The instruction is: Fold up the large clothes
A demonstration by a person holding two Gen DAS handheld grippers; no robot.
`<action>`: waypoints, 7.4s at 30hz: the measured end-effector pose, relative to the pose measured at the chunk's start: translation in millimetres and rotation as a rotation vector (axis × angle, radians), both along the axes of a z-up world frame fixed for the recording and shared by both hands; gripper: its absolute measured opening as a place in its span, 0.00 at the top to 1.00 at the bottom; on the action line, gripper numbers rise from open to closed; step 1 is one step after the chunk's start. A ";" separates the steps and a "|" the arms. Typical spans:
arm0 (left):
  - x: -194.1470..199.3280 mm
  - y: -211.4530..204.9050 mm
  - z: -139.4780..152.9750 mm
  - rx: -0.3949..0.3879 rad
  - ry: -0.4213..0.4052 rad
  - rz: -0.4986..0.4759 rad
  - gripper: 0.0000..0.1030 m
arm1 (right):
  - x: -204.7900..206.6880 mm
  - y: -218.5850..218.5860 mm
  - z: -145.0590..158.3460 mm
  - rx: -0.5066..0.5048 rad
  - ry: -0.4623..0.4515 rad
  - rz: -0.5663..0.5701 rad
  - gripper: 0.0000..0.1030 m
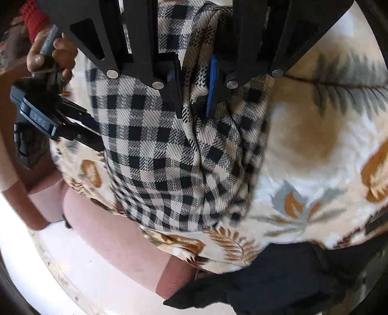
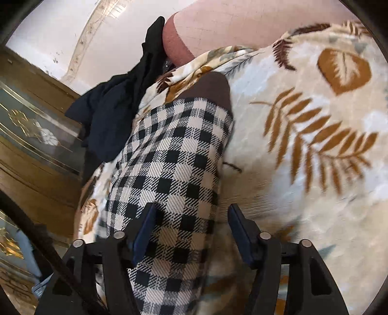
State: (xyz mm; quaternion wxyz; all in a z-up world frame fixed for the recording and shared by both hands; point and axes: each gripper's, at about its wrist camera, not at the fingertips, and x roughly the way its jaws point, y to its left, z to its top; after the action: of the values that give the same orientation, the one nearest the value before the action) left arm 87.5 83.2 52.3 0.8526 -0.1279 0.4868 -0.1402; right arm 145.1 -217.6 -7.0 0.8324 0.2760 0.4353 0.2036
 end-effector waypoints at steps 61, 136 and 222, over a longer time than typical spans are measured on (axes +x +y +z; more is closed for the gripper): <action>-38.3 47.0 7.8 0.019 -0.011 0.287 0.69 | -75.4 101.9 33.0 -0.318 -0.071 0.195 0.71; -147.9 -64.3 -6.6 0.345 -0.208 0.078 0.15 | -211.7 -20.5 5.0 -0.652 -0.206 -0.277 0.48; -195.7 -68.7 -29.1 0.326 -0.104 0.029 0.16 | -262.5 11.4 -13.0 -0.839 -0.196 -0.212 0.30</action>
State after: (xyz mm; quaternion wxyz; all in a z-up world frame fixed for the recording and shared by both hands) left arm -108.2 14.5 23.2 0.8880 0.0124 0.4565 -0.0533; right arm -117.4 -206.2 -19.9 0.9260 -0.0630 0.3687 -0.0517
